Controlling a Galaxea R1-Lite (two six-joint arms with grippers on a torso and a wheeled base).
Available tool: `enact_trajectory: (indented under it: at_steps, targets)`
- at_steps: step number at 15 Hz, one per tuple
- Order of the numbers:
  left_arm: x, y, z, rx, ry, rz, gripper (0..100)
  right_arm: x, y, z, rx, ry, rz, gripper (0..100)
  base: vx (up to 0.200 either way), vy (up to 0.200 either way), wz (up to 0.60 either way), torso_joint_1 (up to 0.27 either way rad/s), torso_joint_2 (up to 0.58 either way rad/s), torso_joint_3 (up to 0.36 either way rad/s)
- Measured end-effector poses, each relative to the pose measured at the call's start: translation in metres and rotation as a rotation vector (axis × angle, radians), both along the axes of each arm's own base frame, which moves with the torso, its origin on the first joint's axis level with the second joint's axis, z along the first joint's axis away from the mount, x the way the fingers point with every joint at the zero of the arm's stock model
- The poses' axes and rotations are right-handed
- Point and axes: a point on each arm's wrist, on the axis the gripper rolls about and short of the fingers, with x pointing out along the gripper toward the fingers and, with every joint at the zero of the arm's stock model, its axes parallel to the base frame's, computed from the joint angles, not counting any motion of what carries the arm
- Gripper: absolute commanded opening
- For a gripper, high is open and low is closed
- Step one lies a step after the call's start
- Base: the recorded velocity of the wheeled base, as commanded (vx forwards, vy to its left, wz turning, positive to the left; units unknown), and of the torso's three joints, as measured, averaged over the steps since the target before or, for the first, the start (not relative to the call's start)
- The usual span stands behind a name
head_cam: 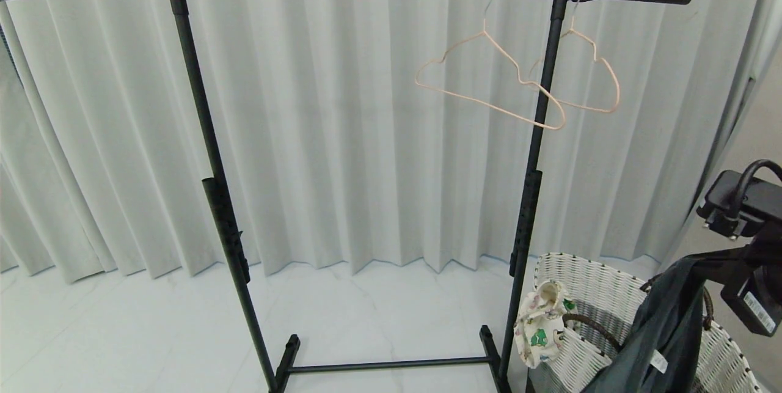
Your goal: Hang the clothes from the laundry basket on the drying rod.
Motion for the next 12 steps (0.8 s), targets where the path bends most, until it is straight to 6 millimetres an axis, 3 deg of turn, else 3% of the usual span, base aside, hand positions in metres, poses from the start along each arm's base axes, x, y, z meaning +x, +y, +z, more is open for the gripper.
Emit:
enact_trajectory:
  at_steps: [6, 12]
  targets:
    - [0.000, 0.000, 0.000, 0.000, 0.000, 0.001, 100, -0.017, 0.027, 0.004, 0.077, 0.008, 0.145, 0, -0.200, 0.000, 0.00, 0.002, 0.00, 0.002]
    - [0.000, 0.000, 0.000, 0.030, 0.000, -0.003, 100, -0.035, 0.062, 0.000, 0.215, 0.117, 0.256, 0, 0.000, 0.000, 0.00, 0.000, 0.00, 0.000]
